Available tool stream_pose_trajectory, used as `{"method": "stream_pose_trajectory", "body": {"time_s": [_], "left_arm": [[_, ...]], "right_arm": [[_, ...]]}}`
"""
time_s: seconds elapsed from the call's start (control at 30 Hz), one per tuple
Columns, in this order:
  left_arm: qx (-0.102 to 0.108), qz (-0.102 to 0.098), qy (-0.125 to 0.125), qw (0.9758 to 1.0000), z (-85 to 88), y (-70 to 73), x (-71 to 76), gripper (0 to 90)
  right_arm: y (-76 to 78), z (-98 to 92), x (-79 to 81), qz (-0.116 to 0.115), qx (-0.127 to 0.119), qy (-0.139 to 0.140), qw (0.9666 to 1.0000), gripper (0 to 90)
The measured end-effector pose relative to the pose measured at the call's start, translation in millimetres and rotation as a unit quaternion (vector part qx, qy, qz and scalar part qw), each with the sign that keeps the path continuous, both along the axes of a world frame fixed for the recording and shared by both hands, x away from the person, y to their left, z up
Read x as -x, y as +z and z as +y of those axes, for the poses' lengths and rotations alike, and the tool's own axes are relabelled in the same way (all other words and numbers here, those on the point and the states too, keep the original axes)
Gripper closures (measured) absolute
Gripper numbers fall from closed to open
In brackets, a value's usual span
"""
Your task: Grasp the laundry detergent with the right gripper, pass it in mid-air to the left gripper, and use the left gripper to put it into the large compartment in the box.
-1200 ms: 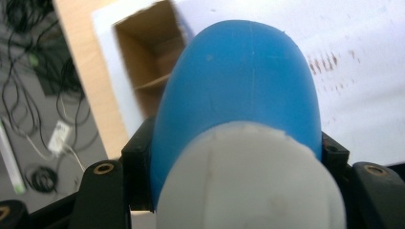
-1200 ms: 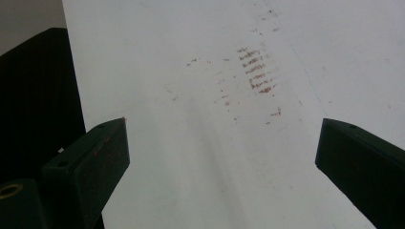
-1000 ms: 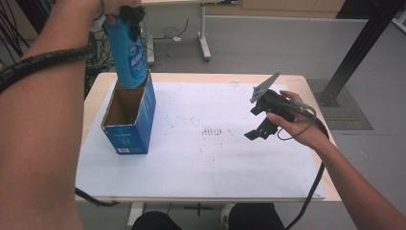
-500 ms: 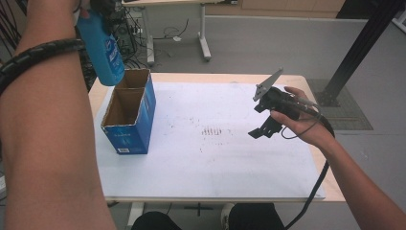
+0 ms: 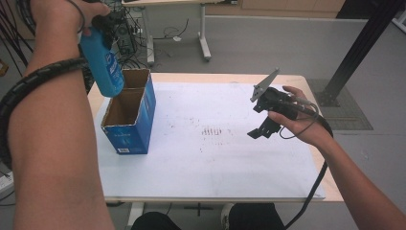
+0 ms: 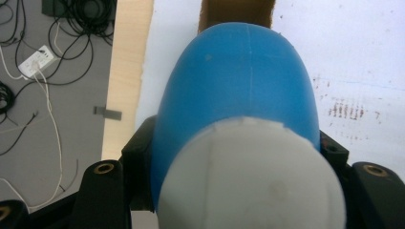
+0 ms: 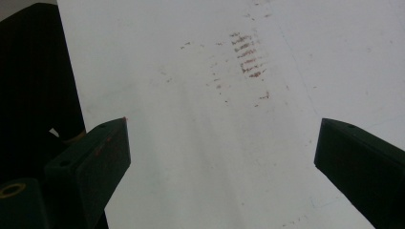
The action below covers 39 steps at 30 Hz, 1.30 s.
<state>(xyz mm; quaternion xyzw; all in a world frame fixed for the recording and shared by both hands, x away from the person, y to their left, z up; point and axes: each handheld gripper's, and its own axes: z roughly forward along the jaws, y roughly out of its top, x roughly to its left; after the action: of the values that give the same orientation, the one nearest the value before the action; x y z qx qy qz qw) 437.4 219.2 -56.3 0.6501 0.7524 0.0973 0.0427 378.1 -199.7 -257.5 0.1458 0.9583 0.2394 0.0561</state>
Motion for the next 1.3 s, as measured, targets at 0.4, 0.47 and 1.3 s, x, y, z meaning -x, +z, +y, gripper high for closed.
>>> {"method": "stream_pose_trajectory", "body": {"time_s": [0.4,0.47,1.3], "left_arm": [[0.006,0.013,-0.003,0.9999,3.3,-53.8,-6.8,37.1],[0.006,0.016,-0.005,0.9998,3.6,-64.4,-8.1,37.1],[0.01,0.048,-0.031,0.9983,8.2,-200.0,-18.8,37.1]], "right_arm": [[0.1,-2.8,-0.7,-0.004,0.01,-0.005,0.9999,4.9],[0.0,-3.3,-1.1,-0.004,0.012,-0.007,0.9999,4.9],[-19.8,4.1,-12.9,0.013,0.038,-0.011,0.9991,5.1]]}}
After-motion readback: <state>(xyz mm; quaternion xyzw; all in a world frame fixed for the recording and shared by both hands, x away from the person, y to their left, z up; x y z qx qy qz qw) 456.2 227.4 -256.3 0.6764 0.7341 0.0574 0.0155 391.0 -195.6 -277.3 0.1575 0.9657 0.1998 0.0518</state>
